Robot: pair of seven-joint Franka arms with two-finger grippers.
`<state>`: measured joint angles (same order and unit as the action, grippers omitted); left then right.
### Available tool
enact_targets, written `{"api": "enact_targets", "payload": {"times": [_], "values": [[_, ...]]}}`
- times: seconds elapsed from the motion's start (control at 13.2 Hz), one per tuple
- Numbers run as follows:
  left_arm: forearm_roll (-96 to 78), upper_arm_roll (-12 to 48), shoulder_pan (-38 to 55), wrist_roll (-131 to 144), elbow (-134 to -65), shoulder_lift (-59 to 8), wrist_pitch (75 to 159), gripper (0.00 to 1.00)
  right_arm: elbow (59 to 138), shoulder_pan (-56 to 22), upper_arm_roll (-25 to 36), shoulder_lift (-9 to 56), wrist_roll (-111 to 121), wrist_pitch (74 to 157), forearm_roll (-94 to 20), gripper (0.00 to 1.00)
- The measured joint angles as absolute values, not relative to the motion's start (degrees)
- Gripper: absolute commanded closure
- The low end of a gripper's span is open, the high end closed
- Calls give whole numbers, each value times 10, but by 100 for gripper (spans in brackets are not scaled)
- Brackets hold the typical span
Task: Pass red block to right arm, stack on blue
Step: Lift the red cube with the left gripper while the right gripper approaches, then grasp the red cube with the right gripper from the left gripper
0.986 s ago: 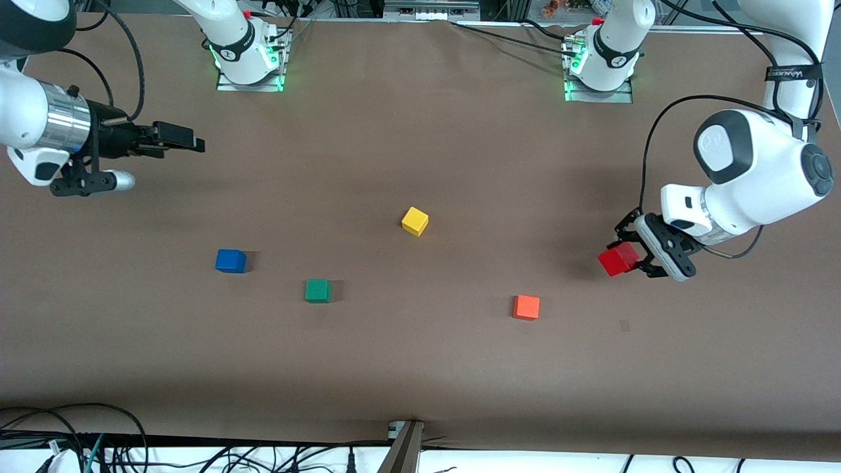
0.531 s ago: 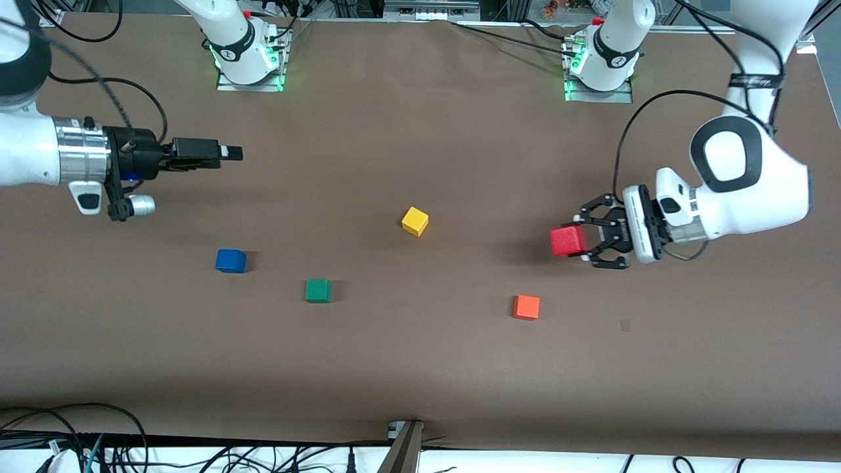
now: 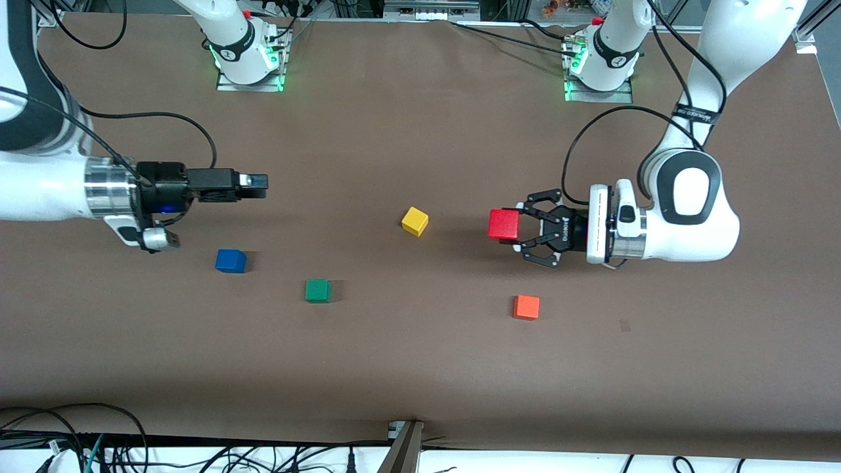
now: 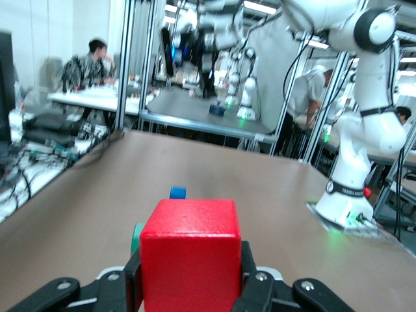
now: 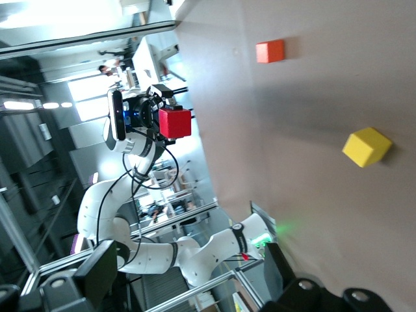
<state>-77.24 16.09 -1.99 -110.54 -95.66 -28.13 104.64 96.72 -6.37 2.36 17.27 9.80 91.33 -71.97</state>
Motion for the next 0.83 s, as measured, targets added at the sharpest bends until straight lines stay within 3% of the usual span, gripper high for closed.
{"api": "enact_targets", "payload": {"times": [0.23,0.53,0.83], "values": [[-877,199,-10,-1105,-929,-294,1047,100,1018,-92,5,185,170,990,-803,0],[-920,205,38,-1099,-884,-312,1079,100,1027,-177,-14,183,184,1110,-905,0],[-939,206,78,-1096,-879,-313,1133,100,1025,-201,-14,178,183,1138,-966,0]]}}
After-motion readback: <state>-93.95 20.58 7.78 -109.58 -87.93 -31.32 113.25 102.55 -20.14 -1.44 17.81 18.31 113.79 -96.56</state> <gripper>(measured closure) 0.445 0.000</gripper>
